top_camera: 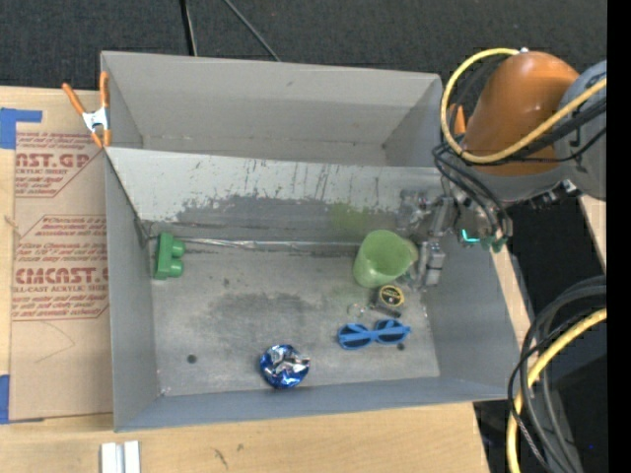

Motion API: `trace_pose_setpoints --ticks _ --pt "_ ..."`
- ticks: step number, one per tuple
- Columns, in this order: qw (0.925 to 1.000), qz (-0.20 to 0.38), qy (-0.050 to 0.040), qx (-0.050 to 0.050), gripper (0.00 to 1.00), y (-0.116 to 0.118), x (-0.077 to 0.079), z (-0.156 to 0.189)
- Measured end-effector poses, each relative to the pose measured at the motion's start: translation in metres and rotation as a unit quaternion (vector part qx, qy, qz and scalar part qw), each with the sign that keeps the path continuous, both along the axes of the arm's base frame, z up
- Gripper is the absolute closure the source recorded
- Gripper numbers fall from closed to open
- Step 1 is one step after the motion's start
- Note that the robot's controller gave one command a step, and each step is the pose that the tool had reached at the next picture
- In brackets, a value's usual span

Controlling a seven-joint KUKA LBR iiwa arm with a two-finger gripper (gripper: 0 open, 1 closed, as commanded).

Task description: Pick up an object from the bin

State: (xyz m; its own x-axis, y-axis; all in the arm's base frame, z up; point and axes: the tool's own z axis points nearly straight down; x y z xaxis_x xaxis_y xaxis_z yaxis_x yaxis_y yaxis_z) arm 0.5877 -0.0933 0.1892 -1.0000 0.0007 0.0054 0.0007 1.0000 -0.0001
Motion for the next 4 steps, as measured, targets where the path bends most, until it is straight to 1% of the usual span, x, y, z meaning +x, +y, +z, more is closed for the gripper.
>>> trace_pose_setpoints --ticks 1,2,3,4 --pt "0.9996 -0.027 0.0003 0.001 0.00 0.026 -0.030 -0.124" --pt "0.9996 -0.026 -0.0084 0.001 1.00 0.025 -0.024 -0.114" --pt "1.0000 0.004 -0.0077 -0.001 1.00 0.020 -0.021 0.006" --pt "0.9876 0.157 -0.0055 -0.001 1.00 -0.004 -0.067 0.083"
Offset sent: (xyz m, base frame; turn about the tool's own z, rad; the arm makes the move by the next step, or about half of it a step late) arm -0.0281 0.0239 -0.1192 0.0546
